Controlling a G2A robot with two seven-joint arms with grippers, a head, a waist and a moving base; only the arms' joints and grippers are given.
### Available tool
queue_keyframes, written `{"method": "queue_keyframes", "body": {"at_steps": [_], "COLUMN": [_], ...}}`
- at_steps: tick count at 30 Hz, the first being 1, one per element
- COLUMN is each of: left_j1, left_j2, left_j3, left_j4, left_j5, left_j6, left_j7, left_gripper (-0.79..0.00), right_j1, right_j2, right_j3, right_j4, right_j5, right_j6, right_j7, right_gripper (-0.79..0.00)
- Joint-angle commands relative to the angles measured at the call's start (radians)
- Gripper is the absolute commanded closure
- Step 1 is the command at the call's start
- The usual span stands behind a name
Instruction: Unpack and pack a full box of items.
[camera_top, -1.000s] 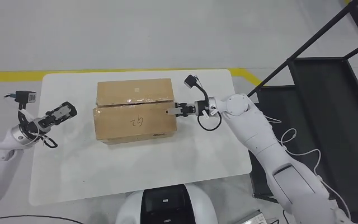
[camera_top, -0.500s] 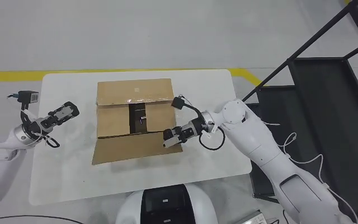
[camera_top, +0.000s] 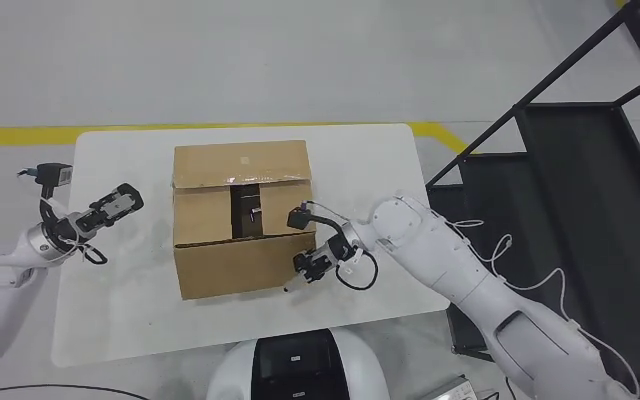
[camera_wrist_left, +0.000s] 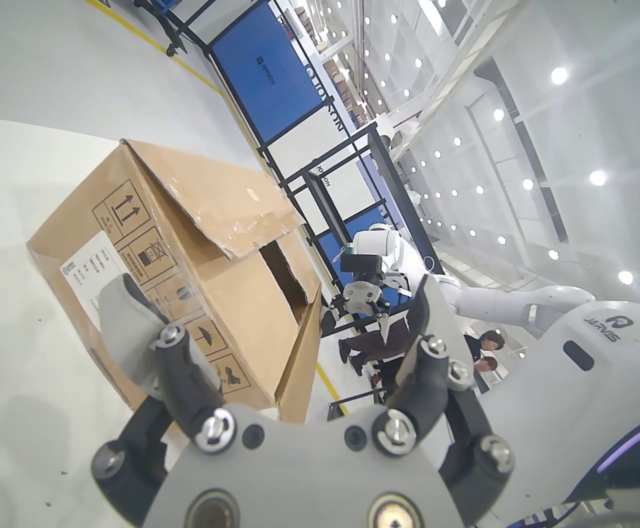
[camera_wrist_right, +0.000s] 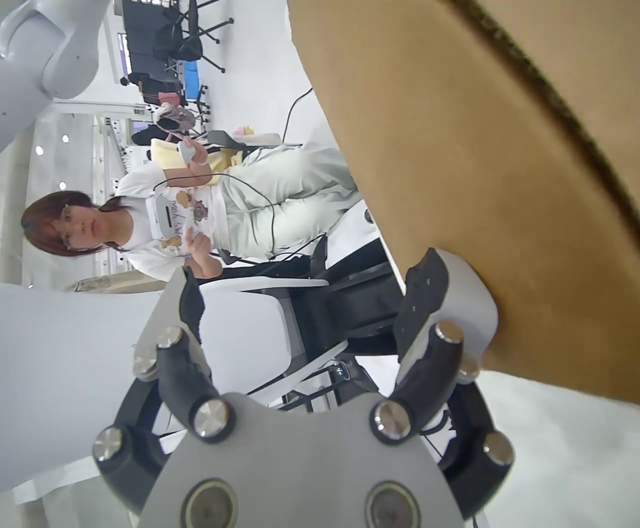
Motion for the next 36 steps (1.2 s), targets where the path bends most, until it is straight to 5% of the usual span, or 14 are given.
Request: {"method": "queue_keyframes", "body": {"at_steps": [1, 12, 21, 27, 36], "left_j1": [-0.003, -0.018, -0.028, -0.034, -0.037], "left_j2": [0.002, 0.008, 0.012, 0.014, 0.023], "left_j3": [0.006, 0.040, 0.068, 0.084, 0.105], "left_j4": [0.000, 0.007, 0.019, 0.022, -0.013], "left_j5": [0.002, 0.018, 0.022, 0.008, 0.023], "left_j6": [-0.002, -0.015, -0.027, -0.038, -0.041], "left_j7": [0.002, 0.015, 0.027, 0.038, 0.041], "left_gripper": [-0.785, -0.785, -0.785, -0.785, -0.785], "right_j1": [-0.001, -0.024, -0.035, 0.016, 0.147], "right_j2": [-0.001, -0.003, 0.013, 0.017, -0.021], "right_j3": [-0.004, -0.041, 0.037, 0.130, 0.104], "right_j4": [0.000, -0.050, -0.122, -0.045, 0.207], "right_j5": [-0.042, -0.183, 0.193, 0.449, 0.493], "right_j6": [-0.007, 0.087, -0.032, -0.021, 0.042], "right_j7": [-0.035, -0.106, 0.071, 0.082, -0.017], "right_gripper": [-0.785, -0.785, -0.785, -0.785, -0.785]}}
